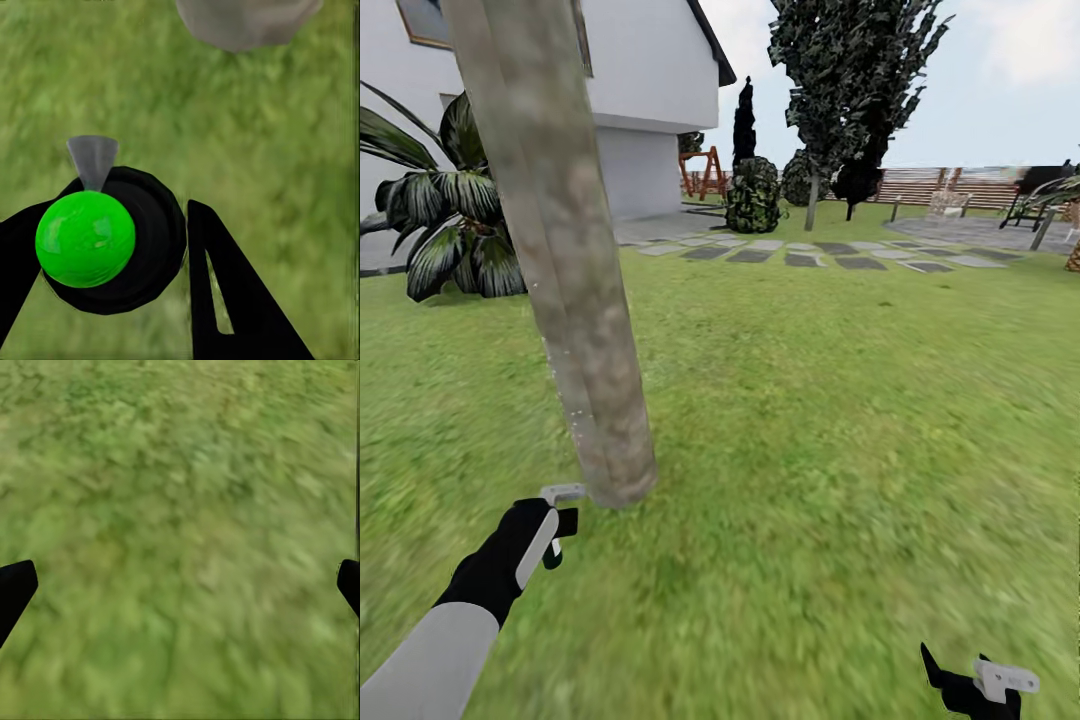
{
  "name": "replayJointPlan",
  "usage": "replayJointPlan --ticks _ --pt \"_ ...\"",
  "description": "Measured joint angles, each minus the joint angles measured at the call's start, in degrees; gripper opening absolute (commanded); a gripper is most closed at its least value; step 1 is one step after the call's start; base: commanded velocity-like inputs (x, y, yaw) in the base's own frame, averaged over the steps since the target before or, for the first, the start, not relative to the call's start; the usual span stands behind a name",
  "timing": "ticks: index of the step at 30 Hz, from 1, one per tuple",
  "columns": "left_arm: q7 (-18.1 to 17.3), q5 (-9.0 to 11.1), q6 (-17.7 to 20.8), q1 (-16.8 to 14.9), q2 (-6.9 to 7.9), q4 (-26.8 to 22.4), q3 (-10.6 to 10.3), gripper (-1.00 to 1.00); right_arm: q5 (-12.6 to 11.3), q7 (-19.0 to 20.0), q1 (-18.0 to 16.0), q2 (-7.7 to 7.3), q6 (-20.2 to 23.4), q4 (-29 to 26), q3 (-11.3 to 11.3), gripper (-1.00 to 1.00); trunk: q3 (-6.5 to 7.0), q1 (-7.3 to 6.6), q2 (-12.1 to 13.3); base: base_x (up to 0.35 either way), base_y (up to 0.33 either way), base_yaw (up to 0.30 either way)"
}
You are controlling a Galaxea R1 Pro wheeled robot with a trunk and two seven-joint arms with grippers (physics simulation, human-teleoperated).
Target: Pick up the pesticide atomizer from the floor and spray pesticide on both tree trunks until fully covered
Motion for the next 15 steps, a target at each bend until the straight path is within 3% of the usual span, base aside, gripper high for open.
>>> replayJointPlan --ticks 11,15 --pt "0.0 0.0 0.0 0.0 0.00 0.0 -0.1 -1.00 0.0 0.0 0.0 0.01 0.1 0.0 0.0 1.00 0.00 0.00 0.0 0.114 -0.278 0.001" --pt "0.0 0.0 0.0 0.0 -0.01 0.0 -0.1 -1.00 0.0 0.0 0.0 0.01 0.1 0.0 0.0 1.00 0.00 0.00 0.0 0.112 -0.278 0.145"
